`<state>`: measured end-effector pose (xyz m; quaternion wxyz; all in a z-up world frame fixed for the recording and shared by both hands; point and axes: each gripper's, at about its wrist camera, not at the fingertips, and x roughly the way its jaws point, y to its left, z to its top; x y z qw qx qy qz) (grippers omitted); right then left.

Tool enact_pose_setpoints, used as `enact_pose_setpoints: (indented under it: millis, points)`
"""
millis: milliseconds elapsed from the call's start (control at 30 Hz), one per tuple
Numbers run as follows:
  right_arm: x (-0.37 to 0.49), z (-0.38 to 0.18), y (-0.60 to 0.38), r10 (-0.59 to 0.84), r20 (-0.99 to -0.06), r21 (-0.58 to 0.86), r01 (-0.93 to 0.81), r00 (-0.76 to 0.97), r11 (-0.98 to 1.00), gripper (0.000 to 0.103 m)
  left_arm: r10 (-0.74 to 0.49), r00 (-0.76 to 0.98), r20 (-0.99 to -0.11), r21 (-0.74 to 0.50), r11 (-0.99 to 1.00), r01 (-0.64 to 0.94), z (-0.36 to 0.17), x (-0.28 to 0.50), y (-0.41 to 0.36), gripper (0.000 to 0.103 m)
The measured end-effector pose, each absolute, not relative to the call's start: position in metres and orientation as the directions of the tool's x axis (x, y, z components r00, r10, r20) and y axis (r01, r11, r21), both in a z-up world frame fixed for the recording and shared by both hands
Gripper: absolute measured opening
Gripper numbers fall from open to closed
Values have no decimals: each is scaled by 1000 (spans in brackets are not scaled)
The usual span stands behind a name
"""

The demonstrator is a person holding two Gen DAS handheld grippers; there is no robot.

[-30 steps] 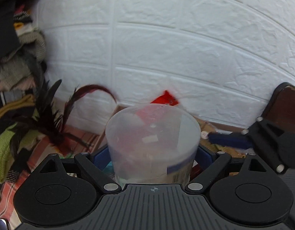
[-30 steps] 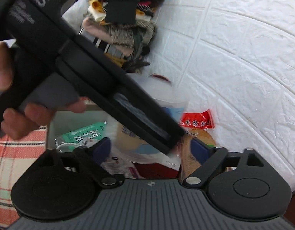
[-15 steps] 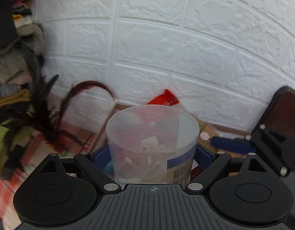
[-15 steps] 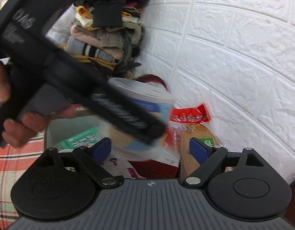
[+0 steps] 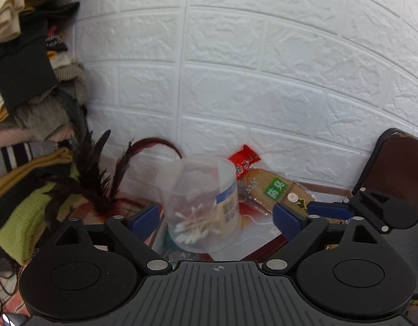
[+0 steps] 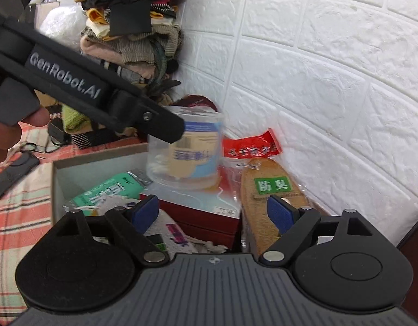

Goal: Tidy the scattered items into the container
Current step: 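Lift the tub with the left tool and lower it into the cardboard box, then open the left tool to release the tub and withdraw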

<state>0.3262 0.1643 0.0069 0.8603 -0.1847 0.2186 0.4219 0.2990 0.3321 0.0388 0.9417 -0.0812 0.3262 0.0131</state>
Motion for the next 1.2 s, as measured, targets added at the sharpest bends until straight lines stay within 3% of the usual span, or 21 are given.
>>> enact_pose_setpoints:
  millis: [67,367,467,567,600,700,800,1200]
  points:
    - [326,8,164,645,-540,-128,-810,541,572,77,-30,777,-629,-155,984,-87,35,301,336,78]
    - [333,6,140,616,-551,-157,-795,563,586,75,-55,721,-691,-190,976,-107,0,347,325,66]
    - [338,4,128,600,-560,-152,-783,571,603,75,-40,714,-699,-158,982,-100,-6,348,315,71]
    - [337,6,115,589,-574,-140,-777,568,613,76,0,733,-680,-111,988,-103,3,330,306,93]
    - [335,7,111,588,-580,-134,-778,564,613,77,18,746,-666,-96,990,-108,9,321,303,95]
    - [322,16,95,589,-588,-111,-777,554,619,90,30,800,-599,-54,996,-78,30,280,289,103]
    - [301,27,72,602,-588,-70,-776,539,626,97,-6,843,-537,-52,998,-25,45,231,270,103]
    - [196,19,-41,564,-586,-100,-743,582,662,99,-119,817,-564,-99,992,76,-18,116,175,103]
